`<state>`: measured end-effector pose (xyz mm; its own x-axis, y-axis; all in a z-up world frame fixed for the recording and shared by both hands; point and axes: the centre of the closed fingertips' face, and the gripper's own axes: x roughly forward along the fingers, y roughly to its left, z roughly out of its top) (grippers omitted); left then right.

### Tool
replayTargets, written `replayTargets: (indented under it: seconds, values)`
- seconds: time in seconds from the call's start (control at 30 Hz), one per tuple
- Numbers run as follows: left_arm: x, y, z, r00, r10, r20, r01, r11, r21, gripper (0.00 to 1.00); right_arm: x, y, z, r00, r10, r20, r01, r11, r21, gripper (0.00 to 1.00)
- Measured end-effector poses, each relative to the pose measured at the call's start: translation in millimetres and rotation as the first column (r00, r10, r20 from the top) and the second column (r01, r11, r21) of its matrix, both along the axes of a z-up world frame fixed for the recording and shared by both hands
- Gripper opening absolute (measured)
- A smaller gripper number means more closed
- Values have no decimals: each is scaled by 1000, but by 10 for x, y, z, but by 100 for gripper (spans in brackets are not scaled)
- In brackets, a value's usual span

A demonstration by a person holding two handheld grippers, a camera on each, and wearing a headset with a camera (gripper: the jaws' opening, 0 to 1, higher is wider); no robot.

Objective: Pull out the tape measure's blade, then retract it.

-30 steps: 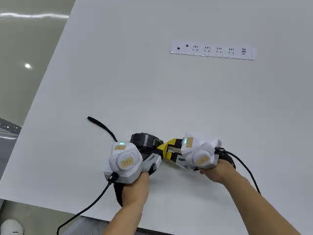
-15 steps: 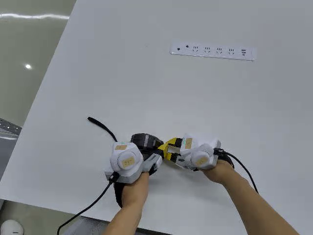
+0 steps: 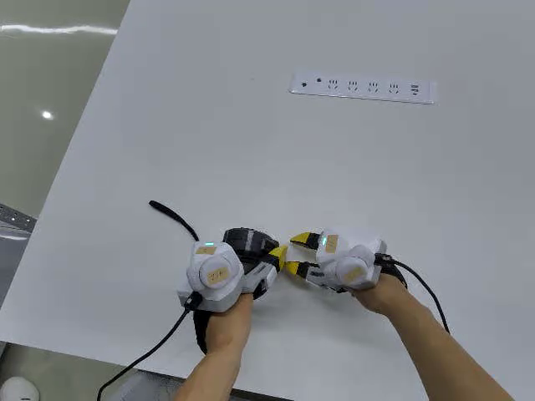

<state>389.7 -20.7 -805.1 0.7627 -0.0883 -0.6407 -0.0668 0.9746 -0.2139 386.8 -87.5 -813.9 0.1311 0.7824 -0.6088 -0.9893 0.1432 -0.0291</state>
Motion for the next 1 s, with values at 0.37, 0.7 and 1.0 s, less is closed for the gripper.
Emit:
replayTargets:
  seconds: [0.37,0.7,1.0]
  values:
    - [-105,43,48,993,-114,14,114,992,49,71,-15,-417,77,997,-78,-15,78,997,22,32]
    - [-218,123,170,956,-289,51,283,954,100,74,-137,-888,189,985,-169,-33,170,984,53,39]
    - [-436,135,291,887,-457,70,448,887,109,76,-252,-1244,315,970,-243,-20,244,967,72,45]
